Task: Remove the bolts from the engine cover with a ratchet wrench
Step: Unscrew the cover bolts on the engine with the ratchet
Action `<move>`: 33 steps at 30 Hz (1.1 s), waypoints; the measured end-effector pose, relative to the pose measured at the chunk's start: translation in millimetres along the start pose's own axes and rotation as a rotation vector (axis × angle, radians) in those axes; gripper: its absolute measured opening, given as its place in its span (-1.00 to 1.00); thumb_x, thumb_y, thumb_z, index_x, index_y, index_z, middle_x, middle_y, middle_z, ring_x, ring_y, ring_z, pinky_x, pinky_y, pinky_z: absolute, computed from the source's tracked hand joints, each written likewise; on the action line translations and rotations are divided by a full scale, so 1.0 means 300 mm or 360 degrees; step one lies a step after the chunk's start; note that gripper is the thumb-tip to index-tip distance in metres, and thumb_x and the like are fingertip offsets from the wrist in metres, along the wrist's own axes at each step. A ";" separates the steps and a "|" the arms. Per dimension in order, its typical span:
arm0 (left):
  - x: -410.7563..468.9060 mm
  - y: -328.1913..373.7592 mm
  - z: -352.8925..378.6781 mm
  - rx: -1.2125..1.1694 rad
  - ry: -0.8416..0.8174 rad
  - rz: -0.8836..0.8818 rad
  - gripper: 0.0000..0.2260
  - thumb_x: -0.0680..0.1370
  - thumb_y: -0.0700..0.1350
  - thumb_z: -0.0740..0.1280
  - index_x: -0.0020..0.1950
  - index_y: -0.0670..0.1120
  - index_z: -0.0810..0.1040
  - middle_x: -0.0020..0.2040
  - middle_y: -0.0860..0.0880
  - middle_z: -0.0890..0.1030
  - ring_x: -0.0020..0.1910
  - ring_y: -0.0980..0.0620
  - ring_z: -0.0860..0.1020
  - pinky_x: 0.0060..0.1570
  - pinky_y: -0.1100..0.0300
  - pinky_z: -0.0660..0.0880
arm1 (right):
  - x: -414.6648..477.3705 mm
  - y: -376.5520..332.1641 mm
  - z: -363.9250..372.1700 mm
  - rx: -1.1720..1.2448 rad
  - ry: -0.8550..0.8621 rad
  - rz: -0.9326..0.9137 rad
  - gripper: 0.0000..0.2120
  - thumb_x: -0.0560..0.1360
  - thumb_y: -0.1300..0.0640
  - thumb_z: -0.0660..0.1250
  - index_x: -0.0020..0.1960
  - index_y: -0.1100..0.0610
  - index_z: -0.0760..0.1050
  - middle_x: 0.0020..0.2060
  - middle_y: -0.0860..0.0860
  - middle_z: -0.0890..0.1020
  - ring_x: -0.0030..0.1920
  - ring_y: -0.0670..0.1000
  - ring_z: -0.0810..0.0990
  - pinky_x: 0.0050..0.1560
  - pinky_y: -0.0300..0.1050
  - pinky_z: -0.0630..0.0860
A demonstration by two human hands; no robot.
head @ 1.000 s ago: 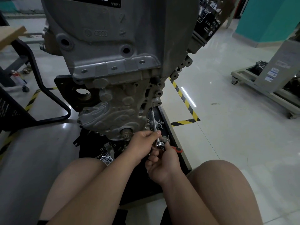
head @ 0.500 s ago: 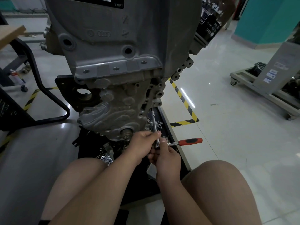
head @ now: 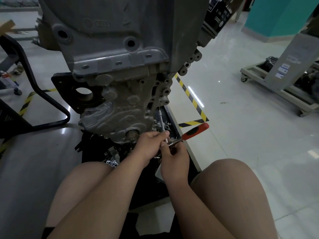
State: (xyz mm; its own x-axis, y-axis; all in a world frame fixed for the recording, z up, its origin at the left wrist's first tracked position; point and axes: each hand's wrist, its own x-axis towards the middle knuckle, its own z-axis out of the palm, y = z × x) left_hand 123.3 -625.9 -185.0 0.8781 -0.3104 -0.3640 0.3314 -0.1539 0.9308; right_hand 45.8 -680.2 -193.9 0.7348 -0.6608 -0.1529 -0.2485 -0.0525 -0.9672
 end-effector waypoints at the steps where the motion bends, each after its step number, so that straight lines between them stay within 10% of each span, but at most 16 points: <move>1: 0.001 -0.001 0.001 -0.0009 -0.0001 -0.0003 -0.70 0.54 -0.01 0.39 -0.38 -0.04 0.66 -0.46 0.03 0.54 -0.47 0.12 0.46 -0.41 0.30 0.40 | 0.000 0.001 -0.001 0.0025 0.0000 0.0003 -0.84 0.55 0.03 0.34 -0.13 0.11 0.50 -0.31 -0.03 0.60 -0.29 -0.08 0.56 -0.20 -0.11 0.49; 17: -0.008 0.003 0.005 -0.0110 -0.0071 0.0010 -0.75 0.57 -0.05 0.34 -0.15 -0.23 0.60 -0.55 -0.02 0.49 -0.69 0.07 0.35 -0.61 0.37 0.25 | 0.013 -0.028 -0.008 0.0476 -0.0050 0.0304 -0.44 0.62 -0.18 0.09 -0.35 0.07 0.62 -0.46 0.12 0.64 -0.47 0.00 0.62 -0.48 -0.28 0.51; 33: 0.002 -0.008 0.008 -0.0216 -0.0132 -0.0030 -0.75 0.53 0.00 0.39 -0.25 -0.13 0.54 -0.60 -0.08 0.37 -0.70 0.05 0.27 -0.60 0.31 0.31 | 0.047 -0.027 -0.018 0.1277 -0.0351 0.0897 -0.53 0.63 -0.16 0.12 -0.01 0.24 0.55 -0.49 0.09 0.56 -0.56 -0.05 0.45 -0.50 -0.23 0.40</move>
State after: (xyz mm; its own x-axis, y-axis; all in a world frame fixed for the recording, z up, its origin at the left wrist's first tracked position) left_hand 122.2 -628.0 -187.6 0.8419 -0.3858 -0.3774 0.3959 -0.0339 0.9177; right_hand 54.7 -693.3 -187.3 0.7617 -0.2759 -0.5862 -0.1572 0.7990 -0.5804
